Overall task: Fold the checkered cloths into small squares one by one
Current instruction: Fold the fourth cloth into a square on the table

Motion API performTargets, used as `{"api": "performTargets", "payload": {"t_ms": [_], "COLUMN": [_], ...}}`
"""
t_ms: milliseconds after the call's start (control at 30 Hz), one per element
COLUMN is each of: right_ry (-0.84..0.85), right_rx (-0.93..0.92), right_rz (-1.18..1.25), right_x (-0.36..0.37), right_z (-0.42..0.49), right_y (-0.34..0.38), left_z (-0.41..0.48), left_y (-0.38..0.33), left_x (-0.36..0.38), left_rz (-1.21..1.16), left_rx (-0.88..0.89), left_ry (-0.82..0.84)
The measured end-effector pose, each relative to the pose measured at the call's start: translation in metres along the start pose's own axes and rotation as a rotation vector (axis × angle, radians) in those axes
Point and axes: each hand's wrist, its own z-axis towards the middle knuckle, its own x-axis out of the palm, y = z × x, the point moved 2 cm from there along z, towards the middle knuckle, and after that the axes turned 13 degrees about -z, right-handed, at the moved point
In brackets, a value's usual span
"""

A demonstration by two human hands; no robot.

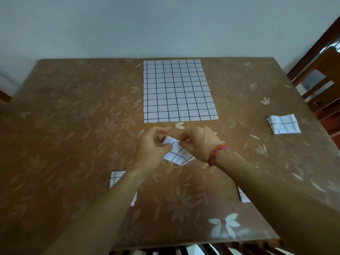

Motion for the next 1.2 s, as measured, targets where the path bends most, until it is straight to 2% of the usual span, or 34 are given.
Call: {"api": "performTargets", "payload": {"t_ms": [133, 233, 333, 433, 667, 767, 967, 1200], "right_ry": [-0.091, -0.080, -0.046, 0.007, 0.145, 0.239, 0.397, 0.457], "right_rx": [0.113, 0.213, 0.198, 0.133, 0.054, 0.031, 0.007, 0.056], "right_rz": [0.302, 0.615, 0.801, 0.855, 0.898, 0.933, 0.956, 0.984], "right_x": [-0.028, -0.036, -0.041, -0.040, -0.021, -0.011, 0.014, 0.052], "right_z": [-0.023, -0.037, -0.052, -0.061, -0.067, -0.064, -0.056, -0.037], "right_y": [0.018, 0.039, 0.070, 0.103, 0.178, 0.208, 0.269, 0.324], "left_z": [-0.032, -0.064, -0.092, -0.115, -0.166, -0.187, -0.221, -0.234], "left_y": [-0.029, -0.038, -0.041, -0.043, -0.044, -0.041, -0.030, -0.003], "left_x": [-0.030, -0.049, -0.071, -0.098, -0.165, -0.192, -0.237, -0.295], "left_rz": [-0.144, -0.305, -0.371, -0.382, -0.175, -0.101, -0.168, -0.288], "left_rx": [-0.100, -0.216, -0.229, -0.219, -0.129, -0.147, -0.155, -0.275], "left_ry": [-0.144, -0.136, -0.194, -0.324, -0.510, -0.592, -0.772, -0.740]}}
